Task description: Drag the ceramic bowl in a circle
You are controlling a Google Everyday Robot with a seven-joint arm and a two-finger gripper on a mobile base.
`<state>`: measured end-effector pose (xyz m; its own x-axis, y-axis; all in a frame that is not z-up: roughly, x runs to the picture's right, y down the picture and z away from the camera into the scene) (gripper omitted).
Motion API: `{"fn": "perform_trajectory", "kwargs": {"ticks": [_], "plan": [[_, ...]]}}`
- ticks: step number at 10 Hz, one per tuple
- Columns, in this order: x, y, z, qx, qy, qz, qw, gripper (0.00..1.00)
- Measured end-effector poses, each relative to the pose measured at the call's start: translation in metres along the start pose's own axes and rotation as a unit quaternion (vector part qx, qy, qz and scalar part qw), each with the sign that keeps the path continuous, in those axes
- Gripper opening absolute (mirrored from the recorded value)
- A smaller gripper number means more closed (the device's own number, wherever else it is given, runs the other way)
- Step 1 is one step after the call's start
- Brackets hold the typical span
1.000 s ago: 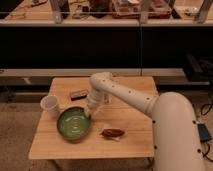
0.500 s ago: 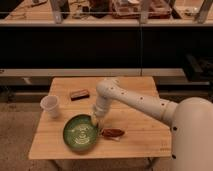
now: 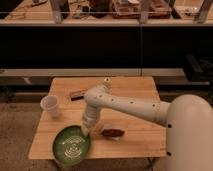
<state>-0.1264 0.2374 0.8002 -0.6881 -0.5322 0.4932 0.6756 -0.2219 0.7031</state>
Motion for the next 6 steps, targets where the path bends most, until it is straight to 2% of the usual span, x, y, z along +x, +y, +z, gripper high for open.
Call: {"fn": "perform_trajectory", "kwargs": {"ticks": [1,2,3,5,6], "plan": [[0.014,-0.016,0.007,0.005,-0.004,-0.021,0.9998,0.00],[0.045,-0.042,0.013,0.016,-0.002,-0.054,0.9984,0.00],[0.065,-0.052,0.014,0.023,0.003,-0.067,0.9975,0.00],[0.101,-0.052,0.007,0.033,0.017,-0.072,0.9967,0.00],[0.115,-0.028,-0.004,0.038,0.032,-0.049,0.9976,0.00]]}}
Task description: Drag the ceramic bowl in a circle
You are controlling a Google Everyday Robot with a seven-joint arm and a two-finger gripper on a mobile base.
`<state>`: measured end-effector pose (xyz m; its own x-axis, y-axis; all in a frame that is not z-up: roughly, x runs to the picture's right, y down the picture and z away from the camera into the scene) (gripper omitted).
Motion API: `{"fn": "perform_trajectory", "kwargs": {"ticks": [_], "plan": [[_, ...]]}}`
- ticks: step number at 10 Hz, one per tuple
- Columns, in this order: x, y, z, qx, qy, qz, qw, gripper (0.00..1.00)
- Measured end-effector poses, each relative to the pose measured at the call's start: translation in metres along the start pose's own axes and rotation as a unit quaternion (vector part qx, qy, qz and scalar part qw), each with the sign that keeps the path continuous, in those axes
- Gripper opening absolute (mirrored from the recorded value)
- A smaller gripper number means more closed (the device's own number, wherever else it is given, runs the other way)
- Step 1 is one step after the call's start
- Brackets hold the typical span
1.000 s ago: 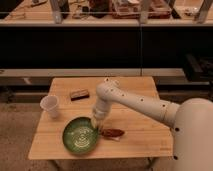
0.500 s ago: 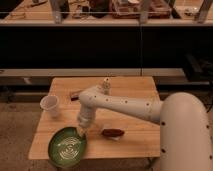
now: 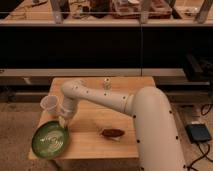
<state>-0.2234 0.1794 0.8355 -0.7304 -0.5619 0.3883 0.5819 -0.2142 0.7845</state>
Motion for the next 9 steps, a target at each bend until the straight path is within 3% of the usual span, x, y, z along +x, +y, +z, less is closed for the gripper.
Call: {"fn": "perform_trajectory", "kwargs": {"ticks": [2,3,6,9], "plan": [[-0.005,0.039,-0.014,0.005,0.020,0.043,0.9989,0.00],[-0.018,0.065,-0.023,0.004,0.032,0.075,0.9967,0.00],[-0.061,0.103,-0.040,-0.014,0.055,0.120,0.9911,0.00],[-0.092,0.095,-0.039,-0.023,0.062,0.108,0.9920,0.00]]}}
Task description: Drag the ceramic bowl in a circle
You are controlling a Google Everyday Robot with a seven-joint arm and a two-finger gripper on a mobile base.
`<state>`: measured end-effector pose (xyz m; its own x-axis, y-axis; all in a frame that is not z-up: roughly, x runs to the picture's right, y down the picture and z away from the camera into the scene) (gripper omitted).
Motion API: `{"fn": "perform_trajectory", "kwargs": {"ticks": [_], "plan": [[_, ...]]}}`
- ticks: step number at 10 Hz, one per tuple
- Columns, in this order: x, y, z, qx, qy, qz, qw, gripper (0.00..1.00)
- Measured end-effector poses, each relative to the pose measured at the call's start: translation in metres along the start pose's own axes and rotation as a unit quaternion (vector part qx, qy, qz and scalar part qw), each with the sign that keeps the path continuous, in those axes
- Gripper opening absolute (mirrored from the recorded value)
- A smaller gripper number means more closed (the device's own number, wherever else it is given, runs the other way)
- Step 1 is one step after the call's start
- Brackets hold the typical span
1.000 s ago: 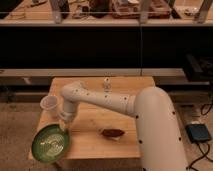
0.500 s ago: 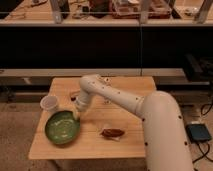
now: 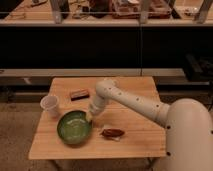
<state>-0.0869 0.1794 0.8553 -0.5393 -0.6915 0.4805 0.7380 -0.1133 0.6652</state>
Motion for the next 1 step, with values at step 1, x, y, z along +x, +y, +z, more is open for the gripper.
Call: {"fn": "perform_trajectory", "kwargs": {"ticks": [1], "plan": [[-0.0064,-0.0020,0.0002,0.000,0.000,-0.003,1.0000,0.00]]}}
